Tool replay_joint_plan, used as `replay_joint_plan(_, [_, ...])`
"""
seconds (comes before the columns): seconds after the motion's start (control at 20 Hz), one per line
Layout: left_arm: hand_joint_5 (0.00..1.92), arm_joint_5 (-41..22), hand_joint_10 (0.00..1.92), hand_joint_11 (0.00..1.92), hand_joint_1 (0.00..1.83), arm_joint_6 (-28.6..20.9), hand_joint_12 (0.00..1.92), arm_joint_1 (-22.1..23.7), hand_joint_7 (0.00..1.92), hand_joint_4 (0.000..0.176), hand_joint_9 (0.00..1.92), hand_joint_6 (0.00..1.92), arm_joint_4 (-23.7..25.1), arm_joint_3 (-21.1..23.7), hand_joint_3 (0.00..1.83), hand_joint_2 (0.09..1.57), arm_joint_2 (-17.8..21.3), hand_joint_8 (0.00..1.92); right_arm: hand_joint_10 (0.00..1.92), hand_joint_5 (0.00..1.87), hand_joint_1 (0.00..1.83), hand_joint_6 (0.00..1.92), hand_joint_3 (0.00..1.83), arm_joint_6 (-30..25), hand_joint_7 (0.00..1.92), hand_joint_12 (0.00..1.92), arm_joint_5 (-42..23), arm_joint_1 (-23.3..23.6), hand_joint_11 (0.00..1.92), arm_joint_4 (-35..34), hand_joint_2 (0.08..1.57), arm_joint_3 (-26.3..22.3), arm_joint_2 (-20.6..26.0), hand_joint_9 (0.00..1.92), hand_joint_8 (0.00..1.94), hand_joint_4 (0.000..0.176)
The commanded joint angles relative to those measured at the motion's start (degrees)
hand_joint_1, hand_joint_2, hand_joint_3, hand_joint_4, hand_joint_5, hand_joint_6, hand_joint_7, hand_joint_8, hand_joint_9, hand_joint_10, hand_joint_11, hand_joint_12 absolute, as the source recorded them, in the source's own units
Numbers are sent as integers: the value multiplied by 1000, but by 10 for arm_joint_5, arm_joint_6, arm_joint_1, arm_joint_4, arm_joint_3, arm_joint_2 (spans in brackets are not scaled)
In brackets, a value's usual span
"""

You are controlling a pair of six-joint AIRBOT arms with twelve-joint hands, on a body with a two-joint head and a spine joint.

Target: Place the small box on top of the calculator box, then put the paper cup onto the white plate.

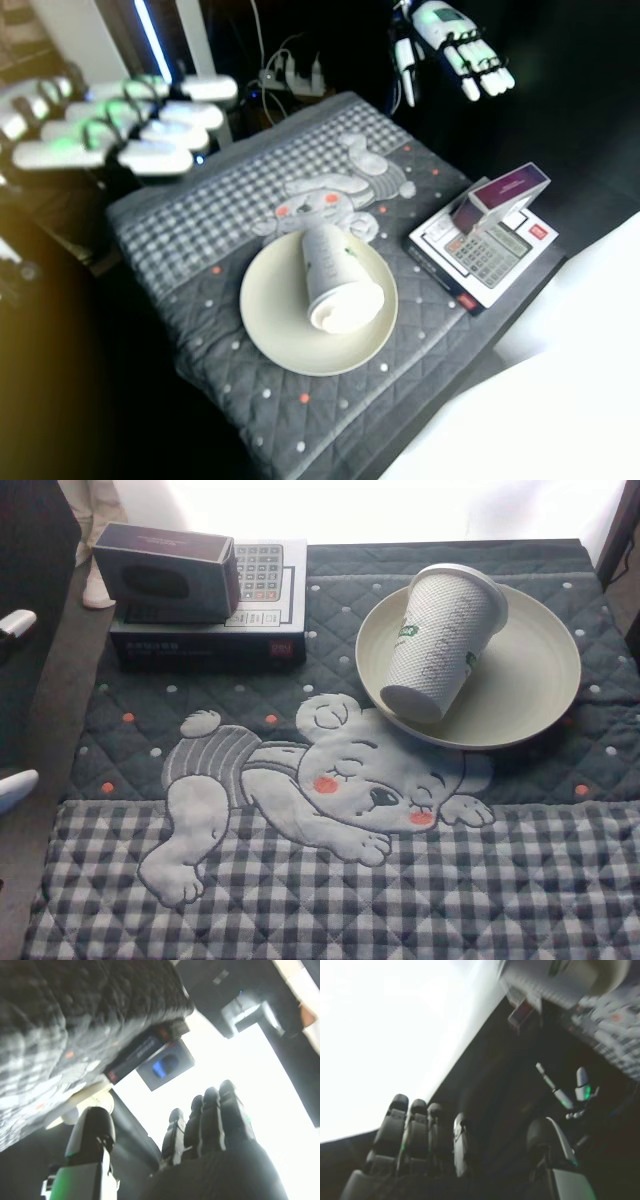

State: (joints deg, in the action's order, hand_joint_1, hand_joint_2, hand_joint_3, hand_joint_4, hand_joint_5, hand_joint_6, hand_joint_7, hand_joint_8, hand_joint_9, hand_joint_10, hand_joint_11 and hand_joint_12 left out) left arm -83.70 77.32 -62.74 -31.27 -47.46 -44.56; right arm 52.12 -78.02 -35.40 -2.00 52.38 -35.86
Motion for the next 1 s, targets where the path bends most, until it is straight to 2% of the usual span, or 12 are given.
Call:
replay_joint_plan(0.0, [0,-95,0,0,697,-2,0,-4,0,128,0,0,5,3,0,1206,11,0,0,0,8,0,0,-2,0,0,-116,-15,0,-37,1077,-1,12,0,0,168])
replay_joint_plan(0.15, [0,-135,0,0,789,-6,0,-23,0,141,0,0,5,11,0,1183,15,0,0,0,8,0,5,6,0,22,-230,-117,44,-92,1211,-21,16,1,0,169])
replay_joint_plan(0.25, [0,-155,0,0,826,-9,0,-32,0,150,0,0,9,16,16,1250,19,0,263,0,0,0,0,23,0,976,-229,-121,1,-85,1271,-37,21,17,0,176])
replay_joint_plan(0.3, [0,-155,0,0,858,-11,0,-34,0,151,0,0,12,17,17,1265,20,0,258,0,0,0,0,23,0,1055,-229,-121,0,-84,1271,-38,20,3,0,176])
replay_joint_plan(0.45, [0,-155,0,0,850,-12,0,-35,0,147,0,0,14,17,26,1305,22,0,10,0,0,0,0,24,0,98,-229,-121,0,-79,1260,-40,19,0,0,143])
replay_joint_plan(0.5, [0,-155,0,0,865,-12,0,-35,0,161,0,0,17,17,14,1288,23,0,16,0,0,457,0,29,7,19,-229,-121,0,-75,1400,-42,19,16,25,156])
replay_joint_plan(0.6, [0,-155,0,0,824,-11,0,-35,0,144,0,0,25,19,10,1286,27,0,31,0,173,471,25,38,31,5,-229,-121,5,-67,1518,-48,20,44,28,155])
replay_joint_plan(0.65, [0,-155,0,0,791,-6,0,-34,0,141,0,0,32,21,6,1282,32,0,45,14,261,562,40,49,35,305,-229,-121,0,-57,1531,-52,21,52,17,143])
replay_joint_plan(0.7, [0,-155,0,0,777,1,0,-34,0,142,0,0,37,24,7,1286,35,0,56,2,246,342,34,56,33,564,-229,-121,0,-51,1526,-55,23,61,8,83])
replay_joint_plan(0.75, [0,-155,0,0,743,10,0,-32,0,143,0,0,43,28,8,1290,38,0,52,0,48,178,0,62,42,606,-229,-121,0,-46,1370,-58,25,48,8,75])
replay_joint_plan(0.8, [0,-155,0,0,733,19,0,-27,0,166,0,0,50,30,7,1290,40,0,56,0,9,35,0,63,74,666,-229,-121,0,-46,1246,-59,25,75,8,114])
replay_joint_plan(0.95, [0,-155,0,0,647,22,0,-23,0,176,0,0,60,30,0,1261,47,0,63,3,0,0,0,67,175,702,-229,-121,0,-40,1228,-63,26,154,12,107])
